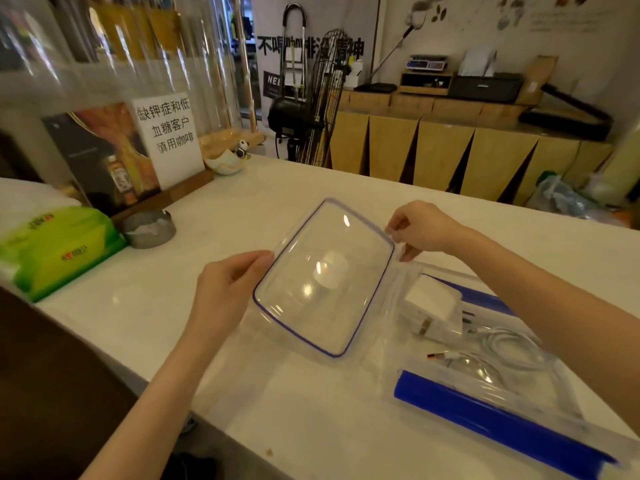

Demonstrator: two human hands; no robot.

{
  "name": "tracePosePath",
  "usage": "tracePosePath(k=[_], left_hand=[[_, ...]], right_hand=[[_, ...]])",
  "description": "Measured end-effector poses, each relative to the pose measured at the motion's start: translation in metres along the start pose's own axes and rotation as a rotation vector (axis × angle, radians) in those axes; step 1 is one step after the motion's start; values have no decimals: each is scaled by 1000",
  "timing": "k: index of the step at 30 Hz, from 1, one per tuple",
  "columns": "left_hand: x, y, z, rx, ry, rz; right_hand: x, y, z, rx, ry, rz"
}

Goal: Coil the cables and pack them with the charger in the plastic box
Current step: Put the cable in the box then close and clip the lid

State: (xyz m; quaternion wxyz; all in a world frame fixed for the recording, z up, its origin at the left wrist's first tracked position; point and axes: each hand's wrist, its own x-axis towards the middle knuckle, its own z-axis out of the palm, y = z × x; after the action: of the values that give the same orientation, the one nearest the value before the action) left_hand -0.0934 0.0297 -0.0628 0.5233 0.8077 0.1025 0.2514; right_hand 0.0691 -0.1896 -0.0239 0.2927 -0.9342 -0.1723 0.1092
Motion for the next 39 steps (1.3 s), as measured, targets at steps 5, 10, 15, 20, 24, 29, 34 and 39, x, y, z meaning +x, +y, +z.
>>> tracePosePath(k=[5, 10, 15, 20, 24, 29, 34, 39], left_hand=[[8, 40, 14, -470, -130, -46], [18, 68, 33, -567, -358, -42], [4, 95, 47, -407, -469, 308], [-18, 97, 60, -109, -679, 679], [-31, 82, 78, 77, -781, 904], [-40, 68, 87, 88, -819, 952], [-44, 59, 85, 110, -790, 957], [-49, 53, 85, 119, -765, 938]], right_hand=[[-19, 6, -23, 225, 353, -120], [-54, 15, -47, 296, 674, -210], [-105, 36, -73, 376, 731, -152], [-155, 66, -71, 857, 690, 66], [-187, 89, -50, 870, 710, 212], [-207, 98, -24, 709, 800, 179], [-208, 105, -10, 751, 823, 184], [-208, 106, -7, 713, 828, 133]])
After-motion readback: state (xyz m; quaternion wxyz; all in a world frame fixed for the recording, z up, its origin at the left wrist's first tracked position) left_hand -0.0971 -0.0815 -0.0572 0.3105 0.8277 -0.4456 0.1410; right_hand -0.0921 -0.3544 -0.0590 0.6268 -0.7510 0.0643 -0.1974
